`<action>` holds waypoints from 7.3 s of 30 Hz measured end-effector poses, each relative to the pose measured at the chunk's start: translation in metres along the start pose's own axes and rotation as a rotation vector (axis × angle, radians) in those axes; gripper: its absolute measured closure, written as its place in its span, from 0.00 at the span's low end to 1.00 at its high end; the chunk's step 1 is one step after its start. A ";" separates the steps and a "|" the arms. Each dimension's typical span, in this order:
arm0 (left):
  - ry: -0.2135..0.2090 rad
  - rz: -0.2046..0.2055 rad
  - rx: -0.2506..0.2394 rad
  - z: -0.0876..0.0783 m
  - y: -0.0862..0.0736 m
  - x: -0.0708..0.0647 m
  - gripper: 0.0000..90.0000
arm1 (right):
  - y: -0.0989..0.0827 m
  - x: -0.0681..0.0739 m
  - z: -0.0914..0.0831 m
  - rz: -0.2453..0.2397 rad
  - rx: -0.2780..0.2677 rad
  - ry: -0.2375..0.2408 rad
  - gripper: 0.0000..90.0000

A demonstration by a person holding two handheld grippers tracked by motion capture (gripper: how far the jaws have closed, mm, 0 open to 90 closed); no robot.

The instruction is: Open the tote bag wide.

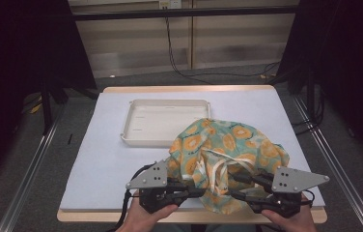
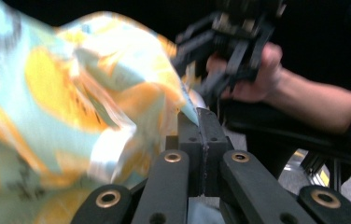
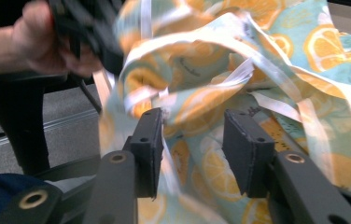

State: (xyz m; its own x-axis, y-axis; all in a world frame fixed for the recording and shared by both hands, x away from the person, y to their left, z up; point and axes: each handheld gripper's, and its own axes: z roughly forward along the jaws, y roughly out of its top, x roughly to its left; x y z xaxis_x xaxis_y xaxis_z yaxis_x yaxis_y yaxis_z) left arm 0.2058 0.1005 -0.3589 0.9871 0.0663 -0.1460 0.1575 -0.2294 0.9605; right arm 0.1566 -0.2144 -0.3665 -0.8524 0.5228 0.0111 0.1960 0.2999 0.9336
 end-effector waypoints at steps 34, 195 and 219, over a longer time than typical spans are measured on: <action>0.084 -0.105 -0.167 -0.010 0.051 0.052 0.71 | 0.051 -0.042 -0.026 -0.031 -0.125 -0.032 1.00; 0.171 -0.128 0.139 -0.024 -0.029 0.099 1.00 | -0.021 -0.108 -0.040 0.204 -0.028 -0.255 0.64; 0.286 -0.075 0.106 -0.011 -0.006 0.129 1.00 | 0.002 -0.135 -0.011 0.190 -0.075 -0.288 0.88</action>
State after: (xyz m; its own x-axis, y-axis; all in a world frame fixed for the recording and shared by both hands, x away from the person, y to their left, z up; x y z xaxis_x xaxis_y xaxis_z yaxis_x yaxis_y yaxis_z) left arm 0.3321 0.1210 -0.3807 0.9264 0.3540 -0.1286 0.2469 -0.3129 0.9171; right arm 0.2668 -0.2938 -0.3623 -0.6299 0.7708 0.0958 0.2927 0.1213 0.9485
